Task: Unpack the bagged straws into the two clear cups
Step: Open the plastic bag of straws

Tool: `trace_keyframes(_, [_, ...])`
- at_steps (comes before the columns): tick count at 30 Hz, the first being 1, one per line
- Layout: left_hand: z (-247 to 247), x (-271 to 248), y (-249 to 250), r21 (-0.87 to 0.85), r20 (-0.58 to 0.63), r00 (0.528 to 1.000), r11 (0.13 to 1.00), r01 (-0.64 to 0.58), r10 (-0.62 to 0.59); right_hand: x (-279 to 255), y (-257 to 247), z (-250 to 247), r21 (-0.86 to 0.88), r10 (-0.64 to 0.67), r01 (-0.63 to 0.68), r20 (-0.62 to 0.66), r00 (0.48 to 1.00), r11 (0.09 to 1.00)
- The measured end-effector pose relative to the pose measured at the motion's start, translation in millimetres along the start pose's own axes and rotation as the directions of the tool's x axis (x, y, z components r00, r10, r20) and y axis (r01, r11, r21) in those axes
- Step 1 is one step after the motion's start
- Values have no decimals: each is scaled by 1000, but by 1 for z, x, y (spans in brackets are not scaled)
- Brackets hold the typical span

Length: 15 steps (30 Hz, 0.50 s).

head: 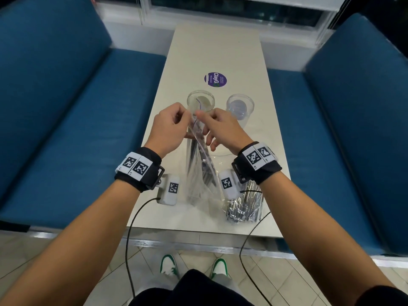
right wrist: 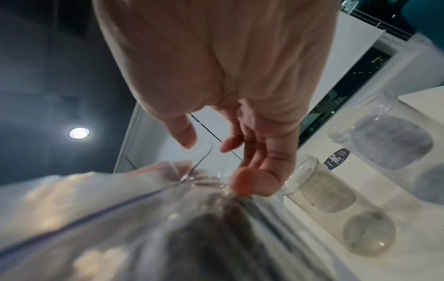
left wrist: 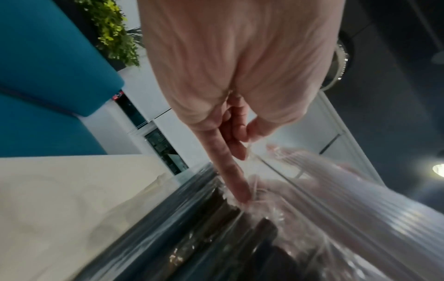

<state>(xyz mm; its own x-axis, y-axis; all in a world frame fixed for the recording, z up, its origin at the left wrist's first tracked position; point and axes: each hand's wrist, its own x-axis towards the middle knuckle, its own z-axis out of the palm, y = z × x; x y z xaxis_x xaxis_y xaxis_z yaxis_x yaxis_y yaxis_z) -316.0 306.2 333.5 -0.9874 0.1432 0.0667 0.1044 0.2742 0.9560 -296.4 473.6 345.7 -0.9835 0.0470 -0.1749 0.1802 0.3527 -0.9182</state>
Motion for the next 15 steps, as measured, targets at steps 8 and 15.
trace_keyframes(8, [3, -9, -3, -239, 2, 993, 964, 116, -119, -6, 0, 9, 114, 14, -6, -70, 997, 993])
trace_keyframes(15, [1, -16, 1, 51, -54, 986, 986, 158, -155, -11, 0, 15, 204, -1, 6, -25, 1000, 979])
